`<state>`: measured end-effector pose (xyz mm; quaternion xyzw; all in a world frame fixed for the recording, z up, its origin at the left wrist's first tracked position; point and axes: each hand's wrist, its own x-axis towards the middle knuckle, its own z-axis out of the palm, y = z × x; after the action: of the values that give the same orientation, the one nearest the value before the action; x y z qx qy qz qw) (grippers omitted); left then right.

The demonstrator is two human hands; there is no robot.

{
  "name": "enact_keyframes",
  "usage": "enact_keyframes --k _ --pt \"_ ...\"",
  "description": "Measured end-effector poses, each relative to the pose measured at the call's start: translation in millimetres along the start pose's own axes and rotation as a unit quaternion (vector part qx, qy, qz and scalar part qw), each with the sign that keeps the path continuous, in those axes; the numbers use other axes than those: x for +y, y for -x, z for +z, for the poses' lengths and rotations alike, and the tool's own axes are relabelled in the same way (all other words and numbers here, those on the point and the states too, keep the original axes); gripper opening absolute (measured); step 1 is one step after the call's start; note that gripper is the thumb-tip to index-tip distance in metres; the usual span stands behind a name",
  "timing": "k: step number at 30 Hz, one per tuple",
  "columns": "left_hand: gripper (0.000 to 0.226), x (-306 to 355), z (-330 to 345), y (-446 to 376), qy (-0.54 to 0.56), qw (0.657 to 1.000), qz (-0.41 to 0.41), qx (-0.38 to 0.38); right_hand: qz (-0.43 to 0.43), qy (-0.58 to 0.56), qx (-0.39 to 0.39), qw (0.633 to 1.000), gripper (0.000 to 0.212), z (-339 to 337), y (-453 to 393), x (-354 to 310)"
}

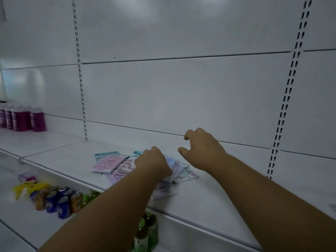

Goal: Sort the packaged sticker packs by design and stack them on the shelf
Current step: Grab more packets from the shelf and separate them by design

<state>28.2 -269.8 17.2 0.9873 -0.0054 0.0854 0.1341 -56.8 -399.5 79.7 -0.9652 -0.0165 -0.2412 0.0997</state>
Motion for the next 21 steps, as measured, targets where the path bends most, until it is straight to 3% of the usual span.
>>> enact_keyframes --k 4,6,9,12,15,21 --pt "0.078 -16 -13 -11 0.162 0.985 0.017 0.054 0.021 -0.029 -0.008 0.999 0.041 18 -12 -1" --pt "0.075 -33 -27 -18 0.325 0.942 -0.006 0.081 0.024 -0.040 -0.023 0.999 0.037 29 -18 -6" --pt "0.072 -64 -49 -26 0.508 0.850 -0.010 0.140 0.027 -0.056 -0.057 0.996 0.036 48 -30 -20" --pt "0.052 -98 -63 -29 0.564 0.807 0.019 0.172 0.046 -0.068 -0.098 0.992 0.038 71 -43 -46" --pt "0.038 -131 -71 -36 0.610 0.778 0.029 0.149 0.067 -0.052 -0.136 0.987 0.044 97 -57 -79" --pt "0.033 -177 -74 -53 0.629 0.773 0.043 0.073 0.130 0.078 -0.208 0.966 0.079 139 -80 -125"
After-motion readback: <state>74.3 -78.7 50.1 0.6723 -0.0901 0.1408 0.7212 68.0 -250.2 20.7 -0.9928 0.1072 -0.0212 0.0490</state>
